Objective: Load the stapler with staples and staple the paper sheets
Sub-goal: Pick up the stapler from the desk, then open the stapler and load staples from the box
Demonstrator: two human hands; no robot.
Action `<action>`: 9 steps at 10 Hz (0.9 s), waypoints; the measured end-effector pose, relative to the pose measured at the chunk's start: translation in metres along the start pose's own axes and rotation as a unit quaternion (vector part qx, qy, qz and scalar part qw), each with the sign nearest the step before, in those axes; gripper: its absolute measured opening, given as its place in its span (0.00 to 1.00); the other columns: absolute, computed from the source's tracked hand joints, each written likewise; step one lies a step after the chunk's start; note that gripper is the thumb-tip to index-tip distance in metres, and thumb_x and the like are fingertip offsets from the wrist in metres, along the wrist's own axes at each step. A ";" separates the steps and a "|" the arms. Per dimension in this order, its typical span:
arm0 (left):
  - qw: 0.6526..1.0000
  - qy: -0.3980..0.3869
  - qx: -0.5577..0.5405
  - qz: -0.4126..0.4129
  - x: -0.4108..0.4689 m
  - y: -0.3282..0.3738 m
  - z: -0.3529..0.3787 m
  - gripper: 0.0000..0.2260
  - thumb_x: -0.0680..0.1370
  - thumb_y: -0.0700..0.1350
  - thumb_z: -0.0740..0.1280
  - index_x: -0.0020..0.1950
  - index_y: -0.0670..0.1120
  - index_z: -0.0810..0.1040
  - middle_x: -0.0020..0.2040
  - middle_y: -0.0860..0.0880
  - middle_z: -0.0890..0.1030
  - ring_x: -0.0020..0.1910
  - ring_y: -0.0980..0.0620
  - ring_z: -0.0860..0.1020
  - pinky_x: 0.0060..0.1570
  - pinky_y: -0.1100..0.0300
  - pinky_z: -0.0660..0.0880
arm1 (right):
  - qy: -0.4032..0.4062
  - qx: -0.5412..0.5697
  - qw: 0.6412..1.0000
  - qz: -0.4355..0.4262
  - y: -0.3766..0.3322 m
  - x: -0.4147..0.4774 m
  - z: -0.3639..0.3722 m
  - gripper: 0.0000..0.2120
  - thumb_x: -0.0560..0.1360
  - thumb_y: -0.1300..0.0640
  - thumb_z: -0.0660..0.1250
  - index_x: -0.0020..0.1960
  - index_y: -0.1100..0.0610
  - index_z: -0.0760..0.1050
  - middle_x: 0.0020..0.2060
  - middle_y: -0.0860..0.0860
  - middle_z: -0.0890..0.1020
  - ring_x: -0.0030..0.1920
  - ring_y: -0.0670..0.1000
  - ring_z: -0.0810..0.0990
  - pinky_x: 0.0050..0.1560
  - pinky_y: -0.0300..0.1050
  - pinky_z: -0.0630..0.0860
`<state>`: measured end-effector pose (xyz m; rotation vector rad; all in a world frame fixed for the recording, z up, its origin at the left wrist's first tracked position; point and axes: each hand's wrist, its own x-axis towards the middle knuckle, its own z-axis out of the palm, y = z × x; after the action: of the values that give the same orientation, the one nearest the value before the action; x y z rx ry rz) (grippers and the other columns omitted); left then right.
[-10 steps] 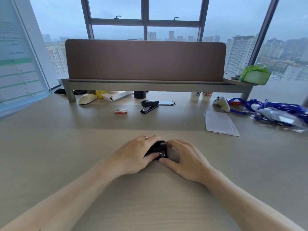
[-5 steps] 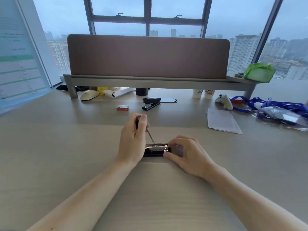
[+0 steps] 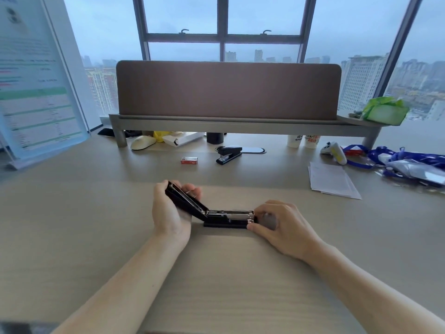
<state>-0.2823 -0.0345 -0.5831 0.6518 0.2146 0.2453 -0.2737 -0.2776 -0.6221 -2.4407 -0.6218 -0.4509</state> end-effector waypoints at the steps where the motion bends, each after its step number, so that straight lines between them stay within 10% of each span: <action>1: 0.997 -0.018 0.073 0.024 0.006 0.008 -0.005 0.12 0.83 0.43 0.55 0.43 0.45 0.74 0.39 0.44 0.82 0.45 0.40 0.84 0.57 0.48 0.78 | -0.002 -0.001 1.000 -0.001 0.001 0.000 0.000 0.11 0.73 0.42 0.75 0.48 0.48 0.83 0.42 0.41 0.82 0.45 0.45 0.80 0.53 0.48 0.79; 2: 0.847 -0.076 0.452 0.268 0.022 0.031 -0.027 0.15 0.78 0.33 0.55 0.50 0.47 0.79 0.52 0.48 0.86 0.57 0.44 0.84 0.58 0.50 0.76 | 0.000 0.006 1.000 0.000 0.002 -0.001 0.000 0.10 0.73 0.42 0.75 0.48 0.47 0.83 0.42 0.41 0.82 0.45 0.45 0.80 0.53 0.48 0.79; 3: 0.380 -0.217 0.769 0.466 0.029 0.054 -0.034 0.16 0.78 0.41 0.57 0.57 0.49 0.82 0.56 0.52 0.84 0.60 0.48 0.81 0.67 0.50 0.71 | -0.002 0.008 1.000 0.001 0.003 0.001 0.001 0.11 0.73 0.41 0.75 0.49 0.47 0.83 0.43 0.41 0.82 0.46 0.44 0.81 0.54 0.48 0.79; 4: 0.235 -0.305 0.873 0.297 0.016 0.045 -0.015 0.30 0.78 0.63 0.45 0.67 0.52 0.77 0.62 0.52 0.83 0.64 0.48 0.79 0.68 0.52 0.71 | -0.005 0.003 1.000 0.002 0.003 0.001 0.001 0.12 0.73 0.40 0.73 0.49 0.47 0.83 0.42 0.41 0.82 0.45 0.44 0.80 0.53 0.48 0.79; 6: 0.178 -0.298 0.912 0.219 0.014 0.032 -0.012 0.25 0.81 0.67 0.55 0.71 0.54 0.71 0.64 0.51 0.80 0.65 0.47 0.77 0.64 0.51 0.72 | -0.003 0.009 1.000 0.007 0.003 0.000 0.001 0.14 0.72 0.38 0.71 0.49 0.46 0.83 0.42 0.42 0.82 0.46 0.45 0.80 0.53 0.49 0.79; 9: 0.293 -0.307 0.884 0.196 0.013 0.028 -0.028 0.22 0.80 0.65 0.52 0.68 0.56 0.70 0.64 0.56 0.78 0.62 0.49 0.78 0.58 0.54 0.72 | -0.001 0.006 1.000 -0.002 0.001 -0.001 -0.001 0.10 0.73 0.42 0.75 0.50 0.46 0.83 0.43 0.40 0.83 0.46 0.43 0.81 0.54 0.48 0.79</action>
<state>-0.2816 0.0068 -0.5897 3.0680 -0.6675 0.0875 -0.2740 -0.2787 -0.6221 -2.4293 -0.6290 -0.4439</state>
